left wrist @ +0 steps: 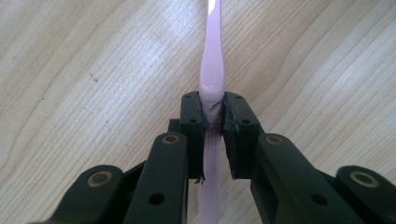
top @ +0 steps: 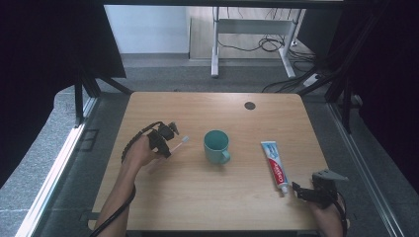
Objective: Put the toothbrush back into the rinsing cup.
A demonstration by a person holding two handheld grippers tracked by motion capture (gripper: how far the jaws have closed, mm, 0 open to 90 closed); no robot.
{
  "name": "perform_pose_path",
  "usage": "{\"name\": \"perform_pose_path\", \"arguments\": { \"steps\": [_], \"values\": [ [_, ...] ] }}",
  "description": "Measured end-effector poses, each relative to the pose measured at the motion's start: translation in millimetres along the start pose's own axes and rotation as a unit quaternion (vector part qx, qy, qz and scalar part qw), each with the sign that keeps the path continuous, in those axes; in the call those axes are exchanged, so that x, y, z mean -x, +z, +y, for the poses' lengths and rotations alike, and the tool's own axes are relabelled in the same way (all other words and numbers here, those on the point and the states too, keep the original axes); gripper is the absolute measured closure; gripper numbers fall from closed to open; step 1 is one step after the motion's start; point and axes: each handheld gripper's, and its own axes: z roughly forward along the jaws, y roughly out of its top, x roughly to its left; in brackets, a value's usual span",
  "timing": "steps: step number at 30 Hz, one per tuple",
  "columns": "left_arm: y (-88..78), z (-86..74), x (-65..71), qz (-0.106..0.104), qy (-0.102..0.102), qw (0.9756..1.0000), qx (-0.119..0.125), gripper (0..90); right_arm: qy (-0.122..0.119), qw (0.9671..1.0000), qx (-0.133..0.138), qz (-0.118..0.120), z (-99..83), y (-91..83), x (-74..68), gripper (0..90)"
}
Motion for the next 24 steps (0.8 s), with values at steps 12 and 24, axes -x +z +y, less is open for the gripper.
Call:
{"name": "perform_pose_path", "arguments": {
  "steps": [12, 24],
  "values": [
    [-11.7, -7.0, -0.3, -0.007, 0.001, 0.9982, 0.060, 79.3, 0.000, 1.0000, 0.000, 0.000, 0.0, 0.0, 0.0, 12.5],
    [-22.2, -11.0, 3.7, -0.022, 0.004, 0.9921, 0.124, 79.3, 0.000, 1.0000, 0.000, 0.000, 0.0, 0.0, -0.1, 12.5]
  ]
}}
